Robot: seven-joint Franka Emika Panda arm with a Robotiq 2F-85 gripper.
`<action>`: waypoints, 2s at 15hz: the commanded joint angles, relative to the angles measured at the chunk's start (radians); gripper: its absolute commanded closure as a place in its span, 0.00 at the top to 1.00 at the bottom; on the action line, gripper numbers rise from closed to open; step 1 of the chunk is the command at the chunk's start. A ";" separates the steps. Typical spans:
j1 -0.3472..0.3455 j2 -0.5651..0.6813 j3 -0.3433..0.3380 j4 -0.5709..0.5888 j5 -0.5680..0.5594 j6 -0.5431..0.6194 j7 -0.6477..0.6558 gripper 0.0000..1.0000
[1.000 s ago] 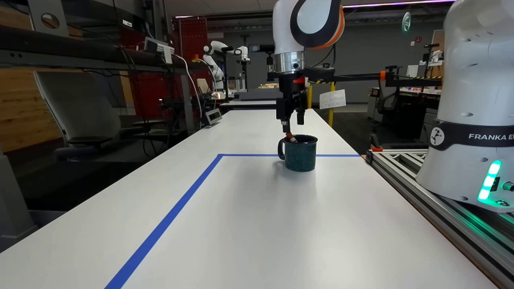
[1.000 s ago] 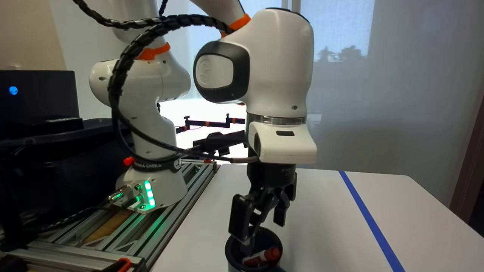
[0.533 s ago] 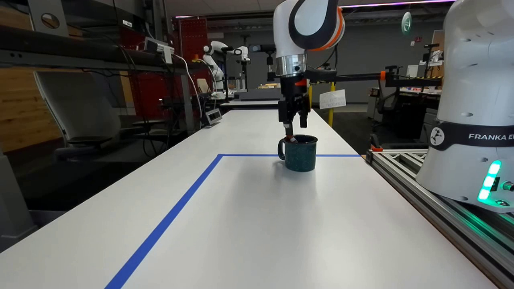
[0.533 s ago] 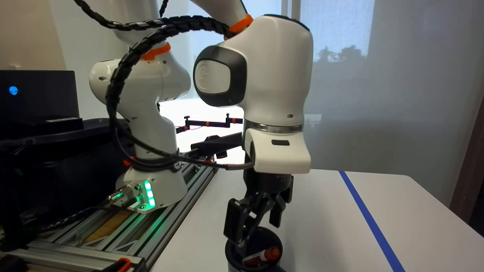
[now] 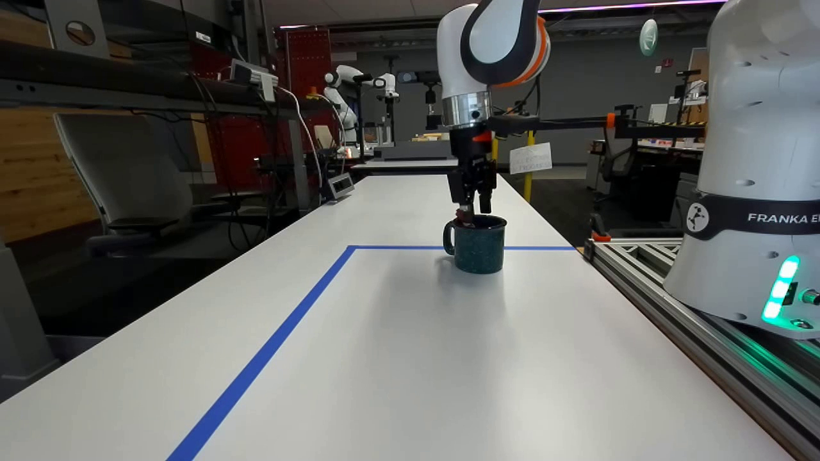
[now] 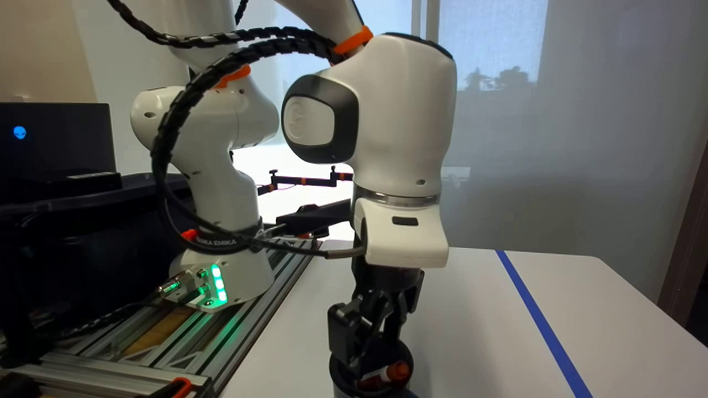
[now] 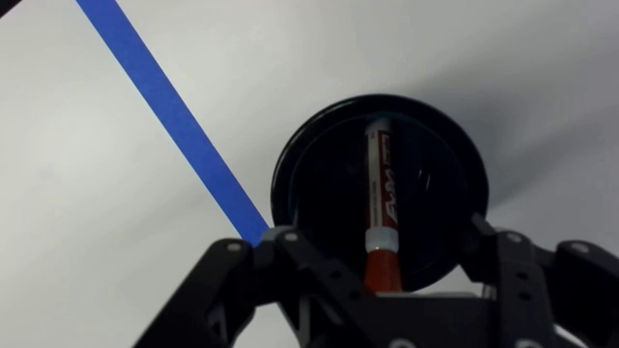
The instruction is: Put the marker on the table
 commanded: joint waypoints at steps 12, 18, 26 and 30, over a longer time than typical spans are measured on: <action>0.014 0.066 -0.023 0.032 0.078 0.062 -0.047 0.53; 0.022 0.098 -0.020 0.038 0.091 0.074 -0.106 0.40; 0.028 0.058 -0.020 0.024 0.095 0.036 -0.150 0.05; 0.032 -0.028 -0.020 0.010 0.038 -0.045 -0.110 0.05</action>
